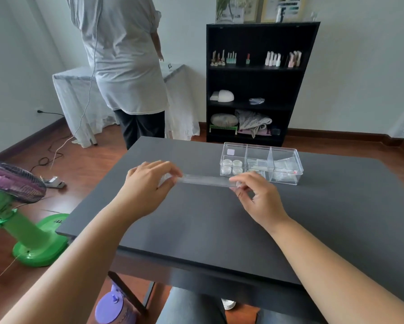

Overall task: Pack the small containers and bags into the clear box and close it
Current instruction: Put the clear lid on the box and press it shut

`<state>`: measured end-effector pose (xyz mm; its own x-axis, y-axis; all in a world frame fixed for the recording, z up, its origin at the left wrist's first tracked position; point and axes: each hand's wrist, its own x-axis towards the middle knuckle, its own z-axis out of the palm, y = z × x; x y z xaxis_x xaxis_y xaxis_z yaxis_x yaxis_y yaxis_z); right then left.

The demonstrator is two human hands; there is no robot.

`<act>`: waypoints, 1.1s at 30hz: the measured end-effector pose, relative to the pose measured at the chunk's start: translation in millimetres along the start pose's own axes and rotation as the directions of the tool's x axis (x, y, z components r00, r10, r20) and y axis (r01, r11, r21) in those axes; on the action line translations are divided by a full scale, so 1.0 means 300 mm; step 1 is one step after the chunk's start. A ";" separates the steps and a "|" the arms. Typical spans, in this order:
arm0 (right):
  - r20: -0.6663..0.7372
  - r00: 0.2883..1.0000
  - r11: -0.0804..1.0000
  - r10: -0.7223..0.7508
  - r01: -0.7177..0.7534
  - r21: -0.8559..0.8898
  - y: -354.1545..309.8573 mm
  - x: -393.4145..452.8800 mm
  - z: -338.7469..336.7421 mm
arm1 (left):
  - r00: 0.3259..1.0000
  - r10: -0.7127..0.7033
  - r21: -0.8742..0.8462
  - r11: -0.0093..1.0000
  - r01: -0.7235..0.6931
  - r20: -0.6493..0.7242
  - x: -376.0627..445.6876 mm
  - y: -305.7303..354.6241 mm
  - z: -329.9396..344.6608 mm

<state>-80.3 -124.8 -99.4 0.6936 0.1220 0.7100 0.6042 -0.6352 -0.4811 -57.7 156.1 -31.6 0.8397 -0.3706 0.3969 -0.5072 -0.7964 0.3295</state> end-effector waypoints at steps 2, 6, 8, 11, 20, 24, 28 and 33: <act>-0.129 0.988 0.996 0.080 -0.074 0.049 0.004 -0.006 -0.027 | 0.984 0.001 -0.101 0.995 -0.019 -0.179 0.021 0.012 0.011; -0.270 0.936 0.972 0.224 -0.193 0.135 0.024 -0.027 -0.074 | 0.912 -0.269 -0.547 0.835 0.061 -0.310 0.064 0.041 0.071; -0.300 0.915 0.961 0.268 -0.233 0.148 0.033 -0.038 -0.088 | 0.905 -0.378 -0.774 0.626 0.094 -0.195 0.090 0.066 0.114; -0.364 0.845 0.913 0.392 -0.309 0.266 0.046 -0.043 -0.119 | 0.907 -0.389 -0.846 0.527 0.079 -0.158 0.129 0.117 0.179; -0.482 0.613 0.775 0.626 -0.418 0.474 0.152 0.030 -0.223 | 0.916 -0.393 -0.920 0.324 0.219 0.079 0.293 0.217 0.303; -0.426 0.606 0.735 0.672 -0.474 0.484 0.203 0.063 -0.225 | 0.870 -0.468 -0.896 0.304 0.324 0.156 0.349 0.213 0.365; -0.405 0.657 0.765 0.637 -0.470 0.441 0.248 0.059 -0.213 | 0.876 -0.470 -0.829 0.443 0.343 0.111 0.377 0.211 0.409; -0.356 0.694 0.779 0.626 -0.530 0.335 0.286 0.044 -0.196 | 0.898 -0.438 -0.728 0.603 0.325 0.039 0.414 0.193 0.436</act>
<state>-42.2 -222.6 -101.1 0.7200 -0.5841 0.3748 0.2342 -0.3040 -0.9234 42.8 1.4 -75.3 0.9838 -0.0024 0.1791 -0.1739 -0.2524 0.9519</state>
